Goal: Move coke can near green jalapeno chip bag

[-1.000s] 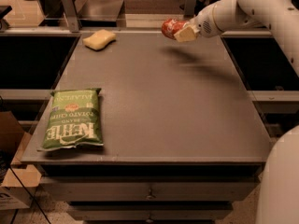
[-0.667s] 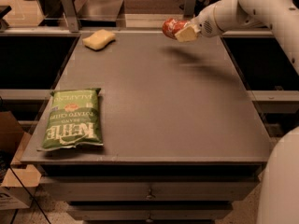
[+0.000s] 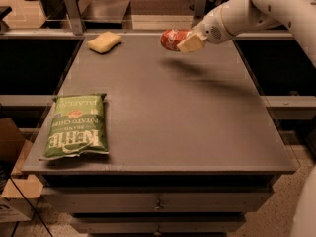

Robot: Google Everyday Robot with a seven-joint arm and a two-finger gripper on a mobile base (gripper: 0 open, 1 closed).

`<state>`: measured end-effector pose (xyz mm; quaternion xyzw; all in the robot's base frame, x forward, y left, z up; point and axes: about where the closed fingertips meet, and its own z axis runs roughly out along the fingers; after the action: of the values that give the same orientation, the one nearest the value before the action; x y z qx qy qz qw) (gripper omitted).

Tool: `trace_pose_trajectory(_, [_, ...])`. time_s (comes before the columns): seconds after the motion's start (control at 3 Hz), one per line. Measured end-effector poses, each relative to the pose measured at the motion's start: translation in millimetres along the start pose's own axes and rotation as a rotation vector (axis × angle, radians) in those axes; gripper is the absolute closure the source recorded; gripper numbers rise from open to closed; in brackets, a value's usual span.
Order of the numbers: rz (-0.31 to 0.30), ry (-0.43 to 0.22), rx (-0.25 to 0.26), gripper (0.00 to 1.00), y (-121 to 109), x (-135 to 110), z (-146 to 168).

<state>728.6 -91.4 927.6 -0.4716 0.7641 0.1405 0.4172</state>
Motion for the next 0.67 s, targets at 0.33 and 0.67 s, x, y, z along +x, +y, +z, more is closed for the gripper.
trace_pose_trajectory(0.33, [-0.014,-0.027,-0.121,1.00,60,1,1])
trace_pose_trajectory(0.67, [-0.011,-0.064,-0.265,1.00,121,7,9])
